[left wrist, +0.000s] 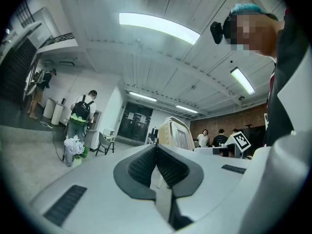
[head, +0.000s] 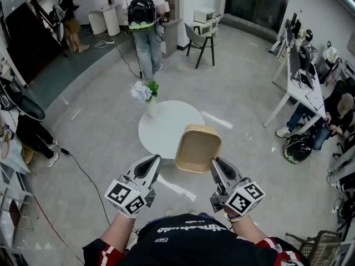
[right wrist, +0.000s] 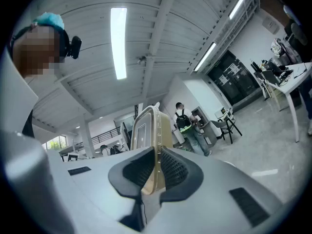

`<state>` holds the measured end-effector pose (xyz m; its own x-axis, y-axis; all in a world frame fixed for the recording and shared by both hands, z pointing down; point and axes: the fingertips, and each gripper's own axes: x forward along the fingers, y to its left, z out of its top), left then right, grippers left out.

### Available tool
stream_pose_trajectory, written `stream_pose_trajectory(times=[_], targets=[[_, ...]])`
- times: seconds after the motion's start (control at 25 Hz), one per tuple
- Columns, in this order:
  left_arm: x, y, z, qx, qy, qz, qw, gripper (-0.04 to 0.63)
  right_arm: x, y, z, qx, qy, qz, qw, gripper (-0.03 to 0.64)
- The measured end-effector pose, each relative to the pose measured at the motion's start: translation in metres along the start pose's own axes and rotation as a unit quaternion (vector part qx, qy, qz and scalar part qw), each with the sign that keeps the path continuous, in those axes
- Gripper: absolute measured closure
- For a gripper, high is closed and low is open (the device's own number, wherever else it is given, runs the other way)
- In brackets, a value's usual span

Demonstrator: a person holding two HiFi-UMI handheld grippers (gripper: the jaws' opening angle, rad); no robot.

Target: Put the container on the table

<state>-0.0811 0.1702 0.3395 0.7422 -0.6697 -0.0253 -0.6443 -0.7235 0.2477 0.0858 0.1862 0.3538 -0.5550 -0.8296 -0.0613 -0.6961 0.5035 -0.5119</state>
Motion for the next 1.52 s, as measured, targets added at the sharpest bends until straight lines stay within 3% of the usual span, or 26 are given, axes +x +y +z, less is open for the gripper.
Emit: stream_pose_trajectory(times=[1.32,1.52], targets=[[0.019,-0.018,-0.016,0.001,0.002,0.024,0.9997,0.572,-0.022,-0.031,0.011,0.017,-0.005,-0.004,1.000,0.563],[0.027,-0.027,-0.020,0.015,0.001,0.033,0.9993,0.572,-0.032,-0.042,0.013,0.022,0.002,0.003,1.000,0.563]])
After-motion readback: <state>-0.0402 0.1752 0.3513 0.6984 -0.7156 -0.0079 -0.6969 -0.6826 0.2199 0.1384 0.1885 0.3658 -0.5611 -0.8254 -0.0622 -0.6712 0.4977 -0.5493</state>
